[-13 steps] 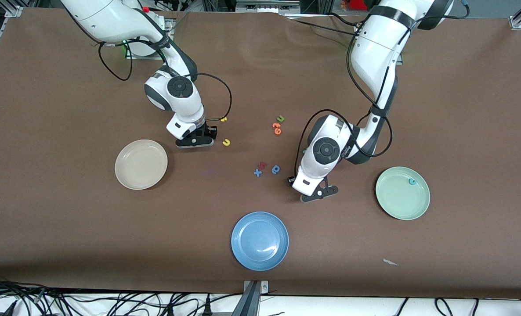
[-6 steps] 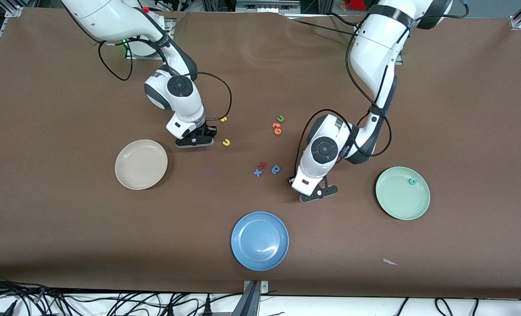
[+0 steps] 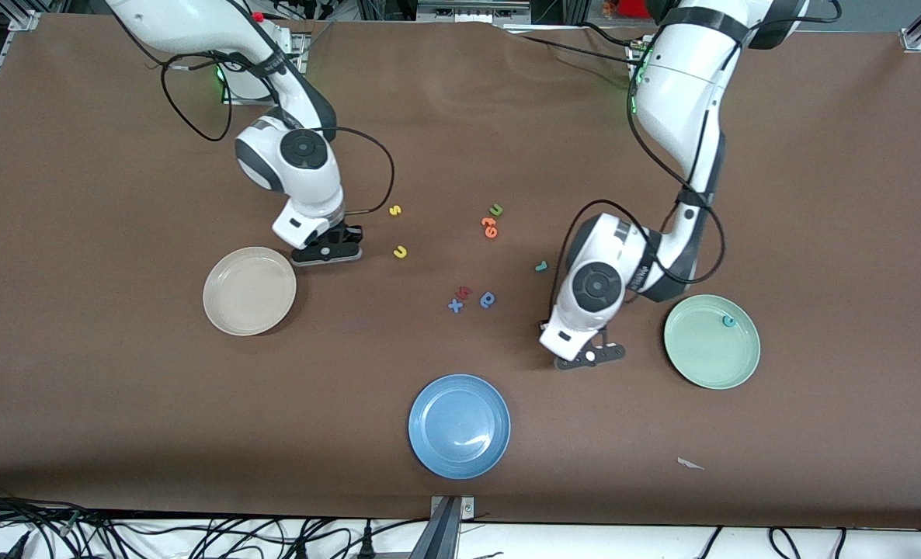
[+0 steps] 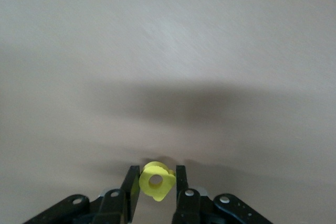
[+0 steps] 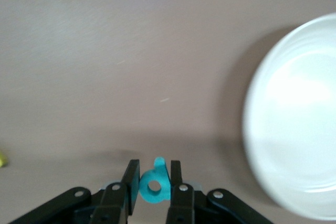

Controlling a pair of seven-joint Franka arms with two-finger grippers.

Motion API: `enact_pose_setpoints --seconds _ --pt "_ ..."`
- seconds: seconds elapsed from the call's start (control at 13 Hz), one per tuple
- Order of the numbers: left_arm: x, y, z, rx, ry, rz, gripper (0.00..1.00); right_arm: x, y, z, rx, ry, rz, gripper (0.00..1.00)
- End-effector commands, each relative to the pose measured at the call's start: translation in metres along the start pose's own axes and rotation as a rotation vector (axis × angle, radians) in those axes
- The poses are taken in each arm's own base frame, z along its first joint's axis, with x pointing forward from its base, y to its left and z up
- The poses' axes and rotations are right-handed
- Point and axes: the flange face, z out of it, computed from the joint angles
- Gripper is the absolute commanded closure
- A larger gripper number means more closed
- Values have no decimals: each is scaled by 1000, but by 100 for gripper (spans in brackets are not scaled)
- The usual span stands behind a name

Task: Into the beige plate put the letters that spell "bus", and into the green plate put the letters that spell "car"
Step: 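Place the d on the beige plate while the left gripper places the a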

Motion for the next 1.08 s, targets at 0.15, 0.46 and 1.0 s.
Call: enact_pose_setpoints --seconds 0.15,0.46,1.0 --pt "45 -118 -29 31 -71 328 83 15 92 -12 -48 -17 -173 100" --pt "69 -219 -24 30 -124 588 78 18 141 1 8 -56 -171 90" --pt "49 -139 -28 -45 -104 348 0 19 139 0 12 -57 -163 0"
